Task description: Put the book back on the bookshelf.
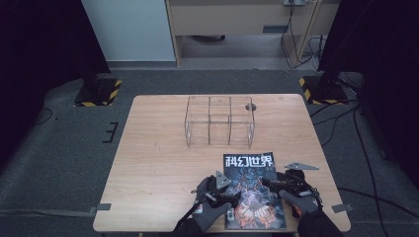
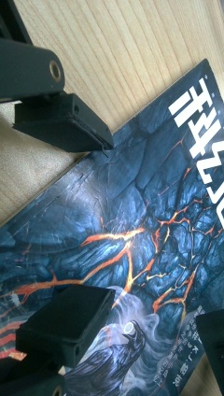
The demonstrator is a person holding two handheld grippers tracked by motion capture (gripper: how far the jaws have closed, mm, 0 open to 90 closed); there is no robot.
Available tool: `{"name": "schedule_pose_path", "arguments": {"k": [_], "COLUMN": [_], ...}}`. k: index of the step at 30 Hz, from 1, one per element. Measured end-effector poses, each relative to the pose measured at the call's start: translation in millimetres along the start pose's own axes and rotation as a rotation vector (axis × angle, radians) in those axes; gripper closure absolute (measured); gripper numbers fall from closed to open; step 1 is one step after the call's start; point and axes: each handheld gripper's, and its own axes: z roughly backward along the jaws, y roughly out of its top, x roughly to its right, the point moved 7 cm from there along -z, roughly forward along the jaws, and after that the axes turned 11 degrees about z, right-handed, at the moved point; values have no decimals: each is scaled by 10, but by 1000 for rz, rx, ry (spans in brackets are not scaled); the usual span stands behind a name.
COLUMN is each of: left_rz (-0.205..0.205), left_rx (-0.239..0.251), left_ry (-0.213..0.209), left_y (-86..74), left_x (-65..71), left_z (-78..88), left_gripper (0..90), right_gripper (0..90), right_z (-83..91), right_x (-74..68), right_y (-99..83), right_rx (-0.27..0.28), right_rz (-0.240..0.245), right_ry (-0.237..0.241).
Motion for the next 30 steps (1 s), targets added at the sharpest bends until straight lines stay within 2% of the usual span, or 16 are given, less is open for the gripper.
{"name": "schedule_pose_path", "arguments": {"k": [9,13,19,22,27,30], "left_rz": [2,2,2,2,3,3], "left_rx": [1,1,1,1,2,1], "left_ry": [-1,-1,-1,-1,-1,-1], "left_y": [0,0,0,0,1,1], "left_x": [1,1,0,0,1,0], "left_z": [-1,-1,-1,-1,-1,-1], "left_gripper": [228,228,228,228,228,228], "right_gripper": [255,266,274,288,289,315], "right_z": [46,96,139,152,167,148], "right_x": [-4,-22,-65,-89,-129,-176], "right_y": [30,68,112,113,133,100], "right_rx": [27,61,93,88,97,61], "right_rz": [-20,-39,-17,-34,-16,-13], "right_ry": [16,40,58,86,101,140]}}
